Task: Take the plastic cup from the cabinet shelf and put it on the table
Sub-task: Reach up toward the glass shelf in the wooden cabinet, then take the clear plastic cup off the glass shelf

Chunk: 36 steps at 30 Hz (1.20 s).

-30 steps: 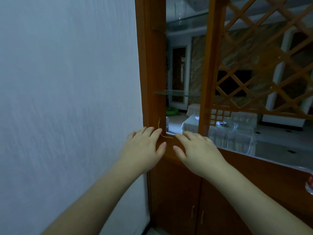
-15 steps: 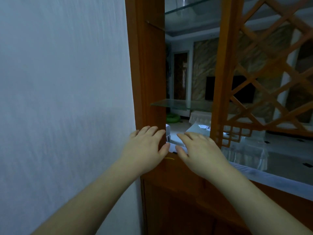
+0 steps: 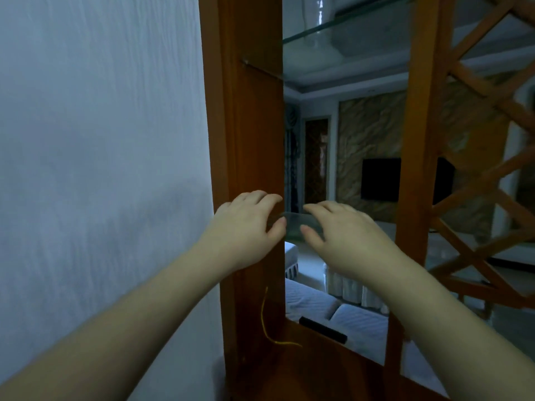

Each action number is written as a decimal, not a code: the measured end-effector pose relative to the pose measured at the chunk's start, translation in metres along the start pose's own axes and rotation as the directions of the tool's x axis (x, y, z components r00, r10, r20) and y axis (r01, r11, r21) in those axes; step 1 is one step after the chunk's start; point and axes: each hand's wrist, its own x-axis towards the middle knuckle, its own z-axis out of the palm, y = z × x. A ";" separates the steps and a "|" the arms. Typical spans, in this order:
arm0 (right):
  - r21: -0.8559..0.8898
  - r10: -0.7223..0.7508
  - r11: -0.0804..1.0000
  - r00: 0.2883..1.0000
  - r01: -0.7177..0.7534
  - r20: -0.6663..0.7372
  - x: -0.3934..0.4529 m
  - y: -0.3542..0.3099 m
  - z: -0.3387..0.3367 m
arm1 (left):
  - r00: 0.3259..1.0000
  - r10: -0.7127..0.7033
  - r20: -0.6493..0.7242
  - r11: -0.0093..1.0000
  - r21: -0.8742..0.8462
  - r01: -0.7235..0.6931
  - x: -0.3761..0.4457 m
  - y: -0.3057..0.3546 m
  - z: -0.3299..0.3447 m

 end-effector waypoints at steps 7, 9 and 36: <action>-0.070 0.030 0.997 0.994 -0.037 -0.106 0.077 -0.001 -0.010 | 0.997 0.077 0.010 0.994 -0.074 -0.076 0.082 -0.035 -0.002; -0.105 0.052 0.992 0.989 -0.067 -0.140 0.096 -0.003 -0.018 | 0.995 0.103 0.004 0.985 -0.138 -0.101 0.099 -0.045 -0.006; -0.369 -0.121 0.919 0.791 -0.139 -0.600 0.195 -0.011 -0.187 | 0.863 0.113 -0.492 0.891 -0.334 -0.307 0.245 -0.044 -0.100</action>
